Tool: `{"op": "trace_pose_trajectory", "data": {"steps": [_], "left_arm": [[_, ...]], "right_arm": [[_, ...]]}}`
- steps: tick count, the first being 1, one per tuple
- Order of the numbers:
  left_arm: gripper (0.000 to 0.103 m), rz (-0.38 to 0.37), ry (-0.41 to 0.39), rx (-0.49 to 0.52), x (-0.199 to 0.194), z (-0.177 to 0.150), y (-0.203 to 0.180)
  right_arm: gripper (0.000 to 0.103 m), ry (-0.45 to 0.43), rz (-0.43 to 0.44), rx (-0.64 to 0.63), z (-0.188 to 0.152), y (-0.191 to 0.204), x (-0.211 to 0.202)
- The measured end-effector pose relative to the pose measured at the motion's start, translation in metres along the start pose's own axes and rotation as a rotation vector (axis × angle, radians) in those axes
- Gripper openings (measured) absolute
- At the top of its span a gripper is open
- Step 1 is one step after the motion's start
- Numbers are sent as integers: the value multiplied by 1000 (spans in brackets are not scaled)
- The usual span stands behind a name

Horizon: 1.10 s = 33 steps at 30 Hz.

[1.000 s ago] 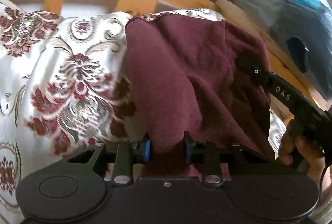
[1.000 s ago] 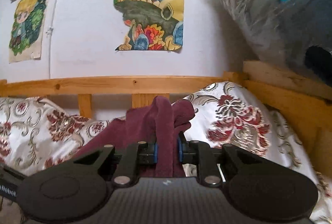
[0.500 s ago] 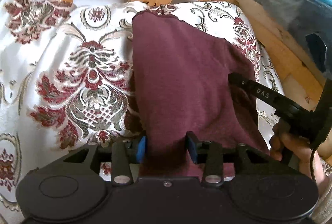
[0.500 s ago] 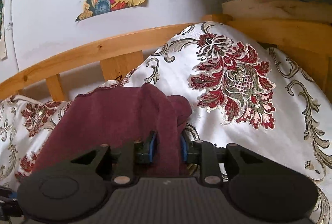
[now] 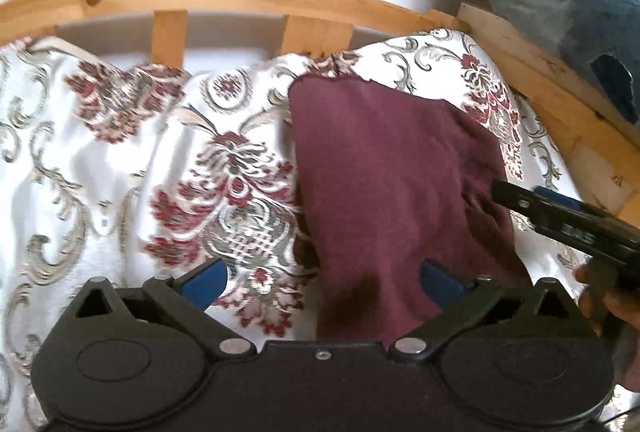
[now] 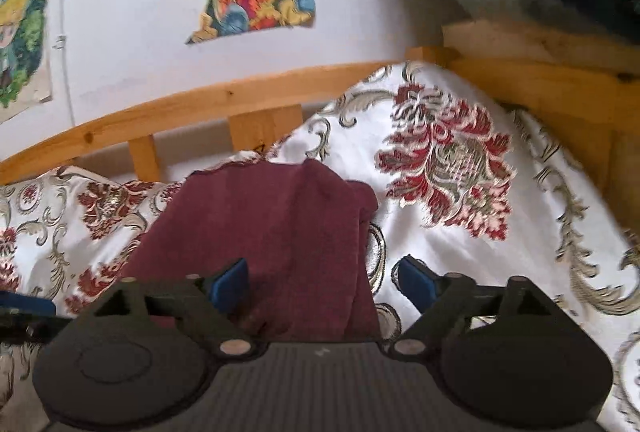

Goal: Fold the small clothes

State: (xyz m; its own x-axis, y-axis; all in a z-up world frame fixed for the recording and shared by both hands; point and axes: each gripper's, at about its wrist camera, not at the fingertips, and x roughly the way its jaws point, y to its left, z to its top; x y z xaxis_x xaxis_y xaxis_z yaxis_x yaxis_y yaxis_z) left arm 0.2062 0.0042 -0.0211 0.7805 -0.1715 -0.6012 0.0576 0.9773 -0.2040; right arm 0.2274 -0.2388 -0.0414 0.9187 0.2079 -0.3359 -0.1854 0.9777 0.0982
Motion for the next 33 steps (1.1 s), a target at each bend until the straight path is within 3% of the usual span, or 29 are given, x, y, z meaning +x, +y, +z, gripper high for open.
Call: {"op": "trace_pose_trajectory", "data": {"steps": [8, 16, 18, 23, 33], "left_arm": [[102, 72, -102, 21, -31, -3, -10], [102, 134, -164, 1, -75, -15, -28], [102, 142, -182, 10, -88, -17, -35], [102, 188, -246, 53, -115, -28, -54], [102, 191, -199, 52, -133, -66, -71]], "right_arm": [[103, -96, -50, -51, 2, 15, -43], [103, -176, -113, -67, -11, 18, -100], [103, -157, -123, -52, -12, 15, -112], [103, -221, -161, -24, -14, 12, -143], [103, -222, -139, 52, -36, 13, -200]]}}
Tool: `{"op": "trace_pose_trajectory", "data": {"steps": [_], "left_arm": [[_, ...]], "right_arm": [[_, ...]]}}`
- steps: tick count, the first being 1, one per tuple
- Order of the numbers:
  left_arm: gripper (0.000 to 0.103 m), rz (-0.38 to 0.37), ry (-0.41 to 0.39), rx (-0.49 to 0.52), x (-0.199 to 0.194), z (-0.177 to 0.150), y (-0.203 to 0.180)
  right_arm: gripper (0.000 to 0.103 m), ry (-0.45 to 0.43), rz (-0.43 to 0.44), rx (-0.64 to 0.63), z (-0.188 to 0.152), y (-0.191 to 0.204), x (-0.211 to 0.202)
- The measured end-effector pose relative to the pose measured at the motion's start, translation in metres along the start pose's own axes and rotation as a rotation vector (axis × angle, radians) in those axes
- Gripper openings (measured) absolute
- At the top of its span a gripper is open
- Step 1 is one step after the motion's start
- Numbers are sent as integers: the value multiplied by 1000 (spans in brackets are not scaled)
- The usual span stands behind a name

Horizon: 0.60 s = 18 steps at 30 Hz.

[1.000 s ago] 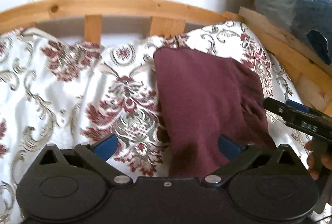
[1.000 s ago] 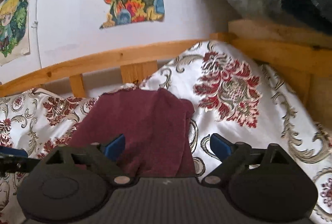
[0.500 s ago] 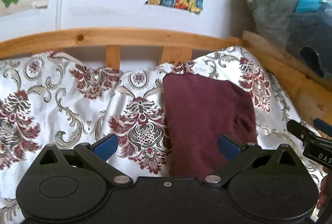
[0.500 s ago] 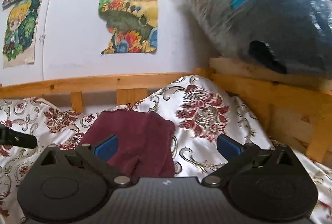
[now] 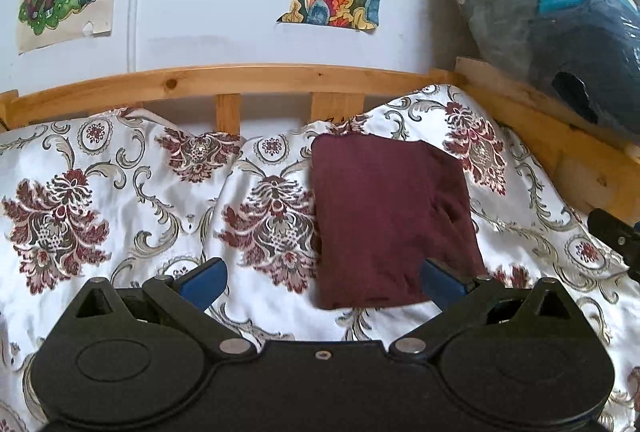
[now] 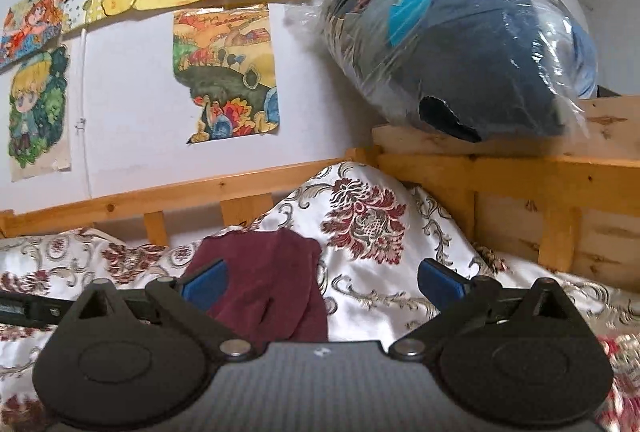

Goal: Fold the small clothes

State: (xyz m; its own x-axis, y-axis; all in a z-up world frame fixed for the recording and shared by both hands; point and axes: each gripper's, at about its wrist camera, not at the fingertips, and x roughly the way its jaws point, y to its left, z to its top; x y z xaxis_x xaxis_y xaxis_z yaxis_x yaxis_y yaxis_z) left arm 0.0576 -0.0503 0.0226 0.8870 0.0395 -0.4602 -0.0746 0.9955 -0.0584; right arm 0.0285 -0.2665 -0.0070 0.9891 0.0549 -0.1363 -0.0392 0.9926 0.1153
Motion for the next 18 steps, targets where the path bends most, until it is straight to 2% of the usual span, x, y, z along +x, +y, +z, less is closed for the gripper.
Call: {"op": "trace_pose_trajectory", "data": {"steps": [4, 9, 18], "left_arm": [[102, 1, -8, 16, -10, -6, -4], [102, -53, -1, 19, -21, -10, -2], [102, -24, 37, 37, -19, -30, 12]], "right_arm": [[103, 17, -23, 2, -6, 3, -17], [103, 64, -5, 33, -12, 7, -28], [103, 131, -6, -16, -23, 23, -35]]}}
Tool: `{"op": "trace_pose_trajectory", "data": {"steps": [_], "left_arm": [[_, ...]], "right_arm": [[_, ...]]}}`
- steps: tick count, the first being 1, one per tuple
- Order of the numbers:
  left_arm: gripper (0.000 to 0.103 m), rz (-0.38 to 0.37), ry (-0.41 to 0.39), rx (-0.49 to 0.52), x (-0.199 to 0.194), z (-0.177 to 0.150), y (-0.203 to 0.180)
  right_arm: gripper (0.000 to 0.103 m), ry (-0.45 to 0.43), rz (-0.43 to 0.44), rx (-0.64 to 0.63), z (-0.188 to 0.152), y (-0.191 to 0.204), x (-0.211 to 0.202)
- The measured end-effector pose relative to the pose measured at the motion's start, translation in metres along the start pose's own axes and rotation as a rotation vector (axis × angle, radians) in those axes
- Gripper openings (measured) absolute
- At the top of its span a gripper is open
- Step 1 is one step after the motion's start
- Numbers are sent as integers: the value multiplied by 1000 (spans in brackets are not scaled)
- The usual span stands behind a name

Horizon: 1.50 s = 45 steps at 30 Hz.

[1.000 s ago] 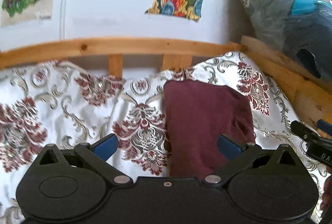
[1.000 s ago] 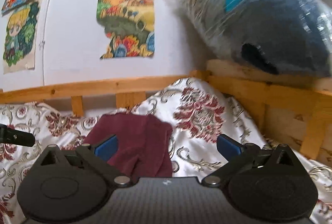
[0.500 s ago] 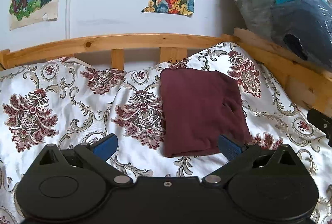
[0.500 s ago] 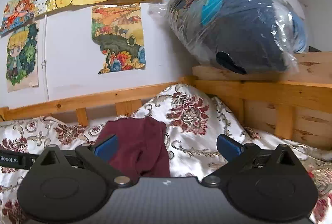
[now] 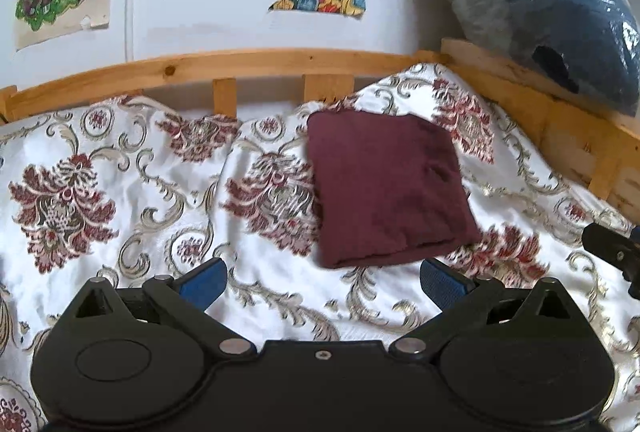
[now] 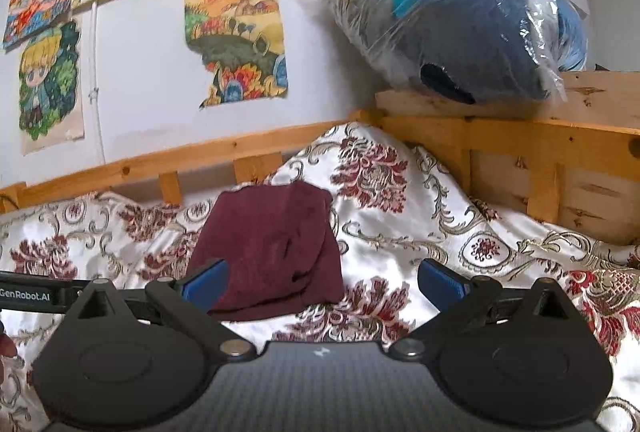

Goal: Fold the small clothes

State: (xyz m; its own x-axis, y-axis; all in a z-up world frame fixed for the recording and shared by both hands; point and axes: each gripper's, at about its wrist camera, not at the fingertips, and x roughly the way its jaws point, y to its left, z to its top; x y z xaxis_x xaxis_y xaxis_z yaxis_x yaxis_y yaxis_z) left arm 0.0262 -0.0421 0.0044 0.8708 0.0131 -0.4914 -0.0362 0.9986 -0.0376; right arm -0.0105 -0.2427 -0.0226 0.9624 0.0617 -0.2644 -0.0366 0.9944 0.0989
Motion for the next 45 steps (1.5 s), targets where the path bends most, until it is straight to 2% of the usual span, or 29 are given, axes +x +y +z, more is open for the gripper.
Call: {"op": "trace_pose_trajectory", "data": {"steps": [6, 45], "left_arm": [[102, 11, 34, -25, 6, -6, 11], [102, 14, 22, -6, 1, -4, 8]], "right_arm": [[103, 69, 6, -13, -6, 6, 15], [103, 56, -11, -23, -5, 5, 13]]}}
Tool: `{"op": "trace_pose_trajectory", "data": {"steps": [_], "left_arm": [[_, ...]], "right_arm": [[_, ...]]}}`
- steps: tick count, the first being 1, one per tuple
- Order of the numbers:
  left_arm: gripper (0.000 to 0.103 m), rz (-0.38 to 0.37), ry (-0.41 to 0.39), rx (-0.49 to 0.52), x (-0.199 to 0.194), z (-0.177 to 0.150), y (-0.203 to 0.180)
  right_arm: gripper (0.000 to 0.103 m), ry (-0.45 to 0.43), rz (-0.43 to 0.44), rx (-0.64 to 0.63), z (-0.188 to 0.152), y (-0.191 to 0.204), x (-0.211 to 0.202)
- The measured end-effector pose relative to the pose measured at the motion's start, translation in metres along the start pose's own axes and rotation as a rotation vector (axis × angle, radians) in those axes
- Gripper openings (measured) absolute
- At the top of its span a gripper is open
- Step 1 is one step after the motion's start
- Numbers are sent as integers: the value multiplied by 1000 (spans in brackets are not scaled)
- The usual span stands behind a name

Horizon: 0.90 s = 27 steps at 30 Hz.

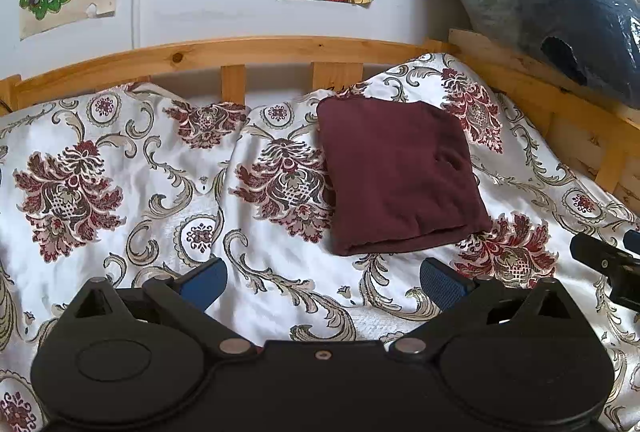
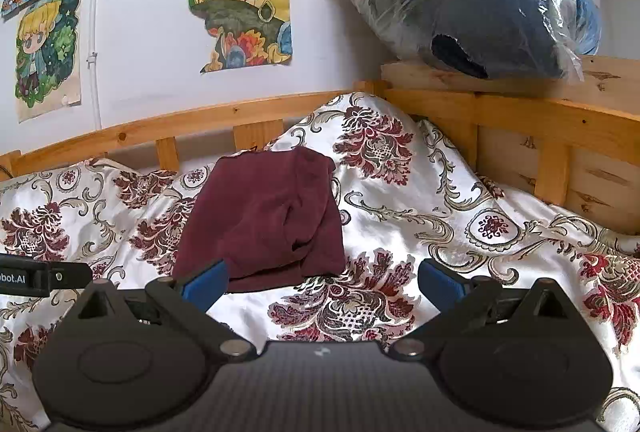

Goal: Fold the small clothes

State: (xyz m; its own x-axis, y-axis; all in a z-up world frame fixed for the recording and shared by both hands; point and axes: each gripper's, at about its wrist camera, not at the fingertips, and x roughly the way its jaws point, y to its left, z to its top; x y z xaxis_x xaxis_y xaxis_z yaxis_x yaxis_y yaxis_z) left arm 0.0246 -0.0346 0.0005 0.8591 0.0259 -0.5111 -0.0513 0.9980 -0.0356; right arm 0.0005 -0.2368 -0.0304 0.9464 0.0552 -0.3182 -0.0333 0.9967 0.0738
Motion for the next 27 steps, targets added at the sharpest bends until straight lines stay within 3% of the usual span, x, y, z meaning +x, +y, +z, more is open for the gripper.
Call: {"op": "trace_pose_trajectory", "data": {"steps": [27], "left_arm": [[102, 23, 18, 2, 4, -3, 2]], "right_arm": [[103, -2, -5, -1, -1, 0, 1]]}}
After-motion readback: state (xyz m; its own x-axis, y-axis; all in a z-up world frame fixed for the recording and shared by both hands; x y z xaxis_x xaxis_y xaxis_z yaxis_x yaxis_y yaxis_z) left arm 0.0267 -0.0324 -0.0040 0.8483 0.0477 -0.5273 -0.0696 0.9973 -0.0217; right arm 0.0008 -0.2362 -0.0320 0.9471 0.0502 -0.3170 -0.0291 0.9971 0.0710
